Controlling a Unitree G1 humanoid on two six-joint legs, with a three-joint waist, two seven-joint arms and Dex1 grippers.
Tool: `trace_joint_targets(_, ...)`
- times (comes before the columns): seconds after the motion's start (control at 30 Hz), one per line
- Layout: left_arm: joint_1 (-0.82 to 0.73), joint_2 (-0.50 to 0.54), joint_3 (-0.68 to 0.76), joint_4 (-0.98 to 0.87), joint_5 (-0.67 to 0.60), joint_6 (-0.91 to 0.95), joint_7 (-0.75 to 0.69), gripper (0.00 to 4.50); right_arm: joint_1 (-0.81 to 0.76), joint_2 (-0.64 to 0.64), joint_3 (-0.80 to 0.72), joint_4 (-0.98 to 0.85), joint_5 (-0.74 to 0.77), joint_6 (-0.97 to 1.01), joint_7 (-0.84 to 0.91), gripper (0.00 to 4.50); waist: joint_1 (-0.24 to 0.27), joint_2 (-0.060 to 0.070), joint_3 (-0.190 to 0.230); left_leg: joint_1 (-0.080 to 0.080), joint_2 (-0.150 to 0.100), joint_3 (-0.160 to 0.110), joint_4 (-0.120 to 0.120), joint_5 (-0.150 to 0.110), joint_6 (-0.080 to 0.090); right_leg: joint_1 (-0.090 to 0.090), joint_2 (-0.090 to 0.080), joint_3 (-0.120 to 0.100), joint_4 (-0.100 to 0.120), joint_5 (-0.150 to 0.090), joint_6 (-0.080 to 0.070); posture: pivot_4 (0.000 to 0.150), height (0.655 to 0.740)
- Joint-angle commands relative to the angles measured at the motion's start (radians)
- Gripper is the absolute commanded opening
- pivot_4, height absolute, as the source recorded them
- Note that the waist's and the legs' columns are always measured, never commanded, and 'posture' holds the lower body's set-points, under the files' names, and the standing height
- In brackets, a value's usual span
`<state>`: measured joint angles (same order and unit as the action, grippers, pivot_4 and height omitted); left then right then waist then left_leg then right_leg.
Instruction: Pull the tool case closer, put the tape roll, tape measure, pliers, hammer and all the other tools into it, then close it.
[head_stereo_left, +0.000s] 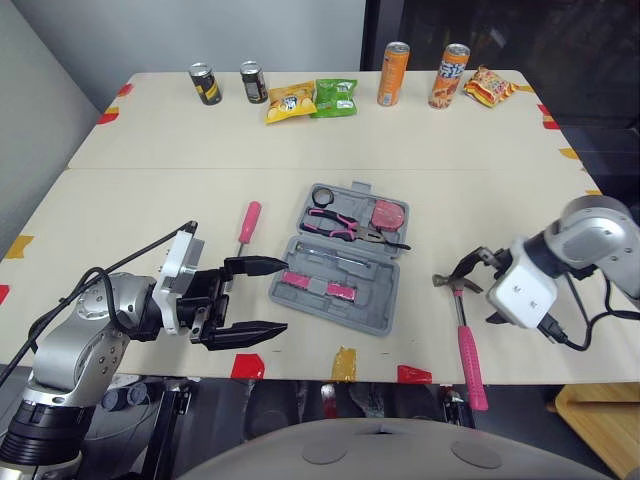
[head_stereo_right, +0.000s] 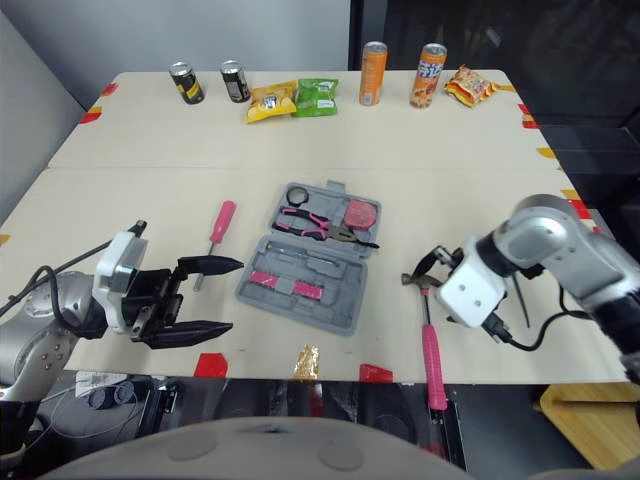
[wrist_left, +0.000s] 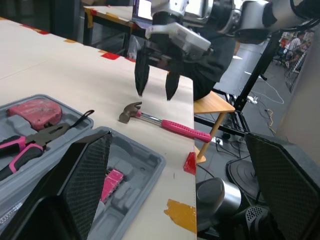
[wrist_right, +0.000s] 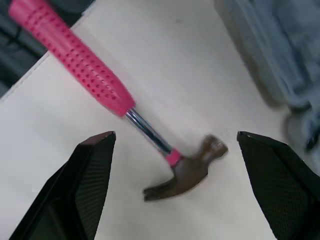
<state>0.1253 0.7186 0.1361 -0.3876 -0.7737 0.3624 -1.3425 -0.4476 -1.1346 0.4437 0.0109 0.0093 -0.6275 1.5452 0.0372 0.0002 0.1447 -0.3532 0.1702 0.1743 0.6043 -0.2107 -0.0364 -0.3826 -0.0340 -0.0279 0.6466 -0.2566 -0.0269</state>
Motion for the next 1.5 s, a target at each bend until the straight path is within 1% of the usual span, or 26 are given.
trace_joint_targets(0.03, 0.017, 0.004, 0.014, -0.051, -0.020, -0.007, 0.001, 4.50, -0.130, 0.008, 0.182, 0.100, -0.025, -0.162, 0.069, 4.10, 0.001, 0.000, 0.000, 0.000, 0.000, 0.000, 0.000, 0.000, 0.000, 0.000, 0.000, -0.001, 0.000, 0.000, 0.000, 0.150, 0.7400)
trace_joint_targets(0.2, 0.044, 0.008, 0.030, -0.075, -0.022, -0.022, -0.001, 4.50, -0.308, 0.084, 0.389, 0.300, -0.059, -0.309, 0.069, 4.10, 0.000, 0.000, 0.000, 0.000, 0.001, 0.000, 0.004, 0.000, 0.000, 0.000, 0.000, 0.000, 0.004, 0.000, 0.000, 0.150, 0.7400)
trace_joint_targets(0.43, 0.091, 0.013, 0.051, -0.113, -0.015, -0.045, 0.000, 4.50, -0.475, 0.217, 0.596, 0.554, -0.107, -0.475, 0.069, 4.10, -0.004, 0.000, 0.000, -0.001, 0.002, 0.001, 0.005, 0.000, 0.000, -0.001, 0.001, 0.000, 0.004, 0.000, -0.001, 0.150, 0.7400)
trace_joint_targets(0.47, 0.103, 0.016, 0.059, -0.110, -0.012, -0.056, -0.010, 4.50, -0.495, 0.243, 0.621, 0.590, -0.117, -0.487, 0.069, 3.58, -0.004, 0.000, 0.000, -0.002, 0.002, 0.001, 0.005, 0.000, 0.000, -0.001, 0.001, 0.000, 0.004, 0.000, -0.001, 0.150, 0.7400)
trace_joint_targets(0.5, 0.111, 0.017, 0.063, -0.110, -0.011, -0.064, -0.016, 4.50, -0.510, 0.261, 0.638, 0.618, -0.122, -0.497, 0.069, 3.31, -0.005, 0.000, 0.000, -0.004, 0.002, 0.001, 0.006, 0.000, 0.000, -0.002, 0.001, 0.000, 0.004, 0.000, -0.001, 0.150, 0.7400)
trace_joint_targets(0.63, 0.142, 0.009, 0.078, -0.080, 0.008, -0.115, -0.042, 4.50, -0.542, 0.301, 0.723, 0.653, -0.095, -0.499, 0.069, 1.90, -0.004, -0.001, 0.000, -0.013, 0.004, 0.000, 0.010, 0.000, 0.000, -0.009, 0.002, -0.001, 0.007, 0.001, -0.001, 0.150, 0.7400)
trace_joint_targets(0.8, 0.154, 0.010, 0.080, -0.052, 0.019, -0.157, -0.059, 4.50, -0.543, 0.312, 0.763, 0.644, -0.058, -0.477, 0.069, 0.21, 0.010, -0.002, -0.001, -0.014, 0.004, 0.000, 0.011, 0.000, 0.000, -0.009, 0.002, -0.001, 0.006, 0.001, -0.002, 0.150, 0.7400)
trace_joint_targets(0.83, 0.155, 0.009, 0.078, -0.048, 0.022, -0.163, -0.062, 4.50, -0.543, 0.309, 0.768, 0.644, -0.051, -0.476, 0.069, 0.01, 0.011, -0.002, -0.001, -0.014, 0.004, 0.000, 0.011, 0.000, 0.000, -0.009, 0.002, -0.002, 0.006, 0.001, -0.002, 0.150, 0.7400)
trace_joint_targets(0.93, 0.157, 0.006, 0.072, -0.035, 0.029, -0.180, -0.071, 4.50, -0.545, 0.279, 0.774, 0.626, -0.009, -0.447, 0.069, 0.01, 0.011, -0.002, -0.001, -0.015, 0.004, 0.000, 0.011, 0.000, 0.000, -0.009, 0.002, -0.002, 0.005, 0.001, -0.002, 0.150, 0.7400)
trace_joint_targets(1.0, 0.152, 0.002, 0.065, -0.024, 0.033, -0.189, -0.075, 4.50, -0.546, 0.229, 0.768, 0.602, 0.047, -0.412, 0.069, 0.01, 0.013, -0.002, -0.001, -0.015, 0.004, 0.000, 0.011, 0.000, 0.000, -0.010, 0.002, -0.001, 0.005, 0.001, -0.002, 0.150, 0.7400)
trace_joint_targets(1.07, 0.144, -0.003, 0.057, -0.014, 0.036, -0.194, -0.078, 4.50, -0.534, 0.155, 0.760, 0.563, 0.119, -0.355, 0.069, 0.01, 0.014, -0.001, 0.000, -0.016, 0.004, 0.001, 0.011, 0.000, 0.000, -0.011, 0.002, -0.001, 0.006, 0.001, -0.002, 0.150, 0.7400)
trace_joint_targets(1.13, 0.134, -0.009, 0.049, -0.002, 0.040, -0.199, -0.078, 4.50, -0.501, 0.073, 0.717, 0.522, 0.188, -0.285, 0.069, 0.01, 0.014, -0.001, 0.000, -0.016, 0.004, 0.001, 0.011, 0.000, 0.000, -0.012, 0.002, -0.001, 0.006, 0.001, -0.002, 0.150, 0.7400)
trace_joint_targets(1.17, 0.129, -0.012, 0.044, 0.004, 0.042, -0.201, -0.077, 4.50, -0.472, 0.031, 0.685, 0.498, 0.231, -0.230, 0.069, 0.01, 0.011, -0.001, 0.000, -0.016, 0.004, 0.001, 0.011, 0.000, 0.000, -0.012, 0.002, -0.001, 0.006, 0.001, -0.002, 0.150, 0.7400)
trace_joint_targets(1.23, 0.115, -0.019, 0.035, 0.004, 0.041, -0.195, -0.063, 4.50, -0.384, -0.057, 0.574, 0.442, 0.311, -0.094, 0.065, 0.01, 0.015, -0.001, 0.000, -0.016, 0.005, 0.002, 0.011, 0.000, 0.000, -0.012, 0.002, 0.000, 0.006, 0.001, -0.001, 0.150, 0.7400)
trace_joint_targets(1.27, 0.108, -0.022, 0.031, -0.003, 0.039, -0.188, -0.052, 4.50, -0.322, -0.109, 0.509, 0.382, 0.367, 0.031, 0.009, 0.01, 0.019, -0.001, 0.000, -0.016, 0.005, 0.002, 0.010, 0.000, 0.000, -0.012, 0.003, 0.000, 0.006, 0.001, -0.001, 0.150, 0.7400)
trace_joint_targets(1.37, 0.097, -0.025, 0.026, -0.018, 0.033, -0.172, -0.030, 4.50, -0.162, -0.210, 0.345, 0.205, 0.483, 0.309, -0.129, 0.01, 0.014, -0.001, 0.000, -0.015, 0.006, 0.002, 0.009, 0.000, -0.001, -0.012, 0.003, 0.000, 0.005, 0.001, -0.001, 0.150, 0.7400)
trace_joint_targets(1.43, 0.090, -0.026, 0.022, -0.030, 0.026, -0.160, -0.012, 4.50, -0.043, -0.282, 0.244, 0.072, 0.561, 0.527, -0.305, 0.01, 0.012, 0.000, 0.000, -0.014, 0.006, 0.002, 0.008, -0.001, -0.001, -0.012, 0.004, 0.000, 0.005, 0.001, -0.001, 0.150, 0.7400)
trace_joint_targets(1.5, 0.078, -0.026, 0.017, -0.034, 0.021, -0.148, 0.001, 4.50, 0.098, -0.351, 0.143, -0.075, 0.658, 0.721, -0.527, 0.01, 0.012, 0.001, 0.001, -0.013, 0.007, 0.003, 0.006, -0.001, -0.001, -0.011, 0.006, 0.001, 0.005, 0.001, -0.002, 0.150, 0.7400)
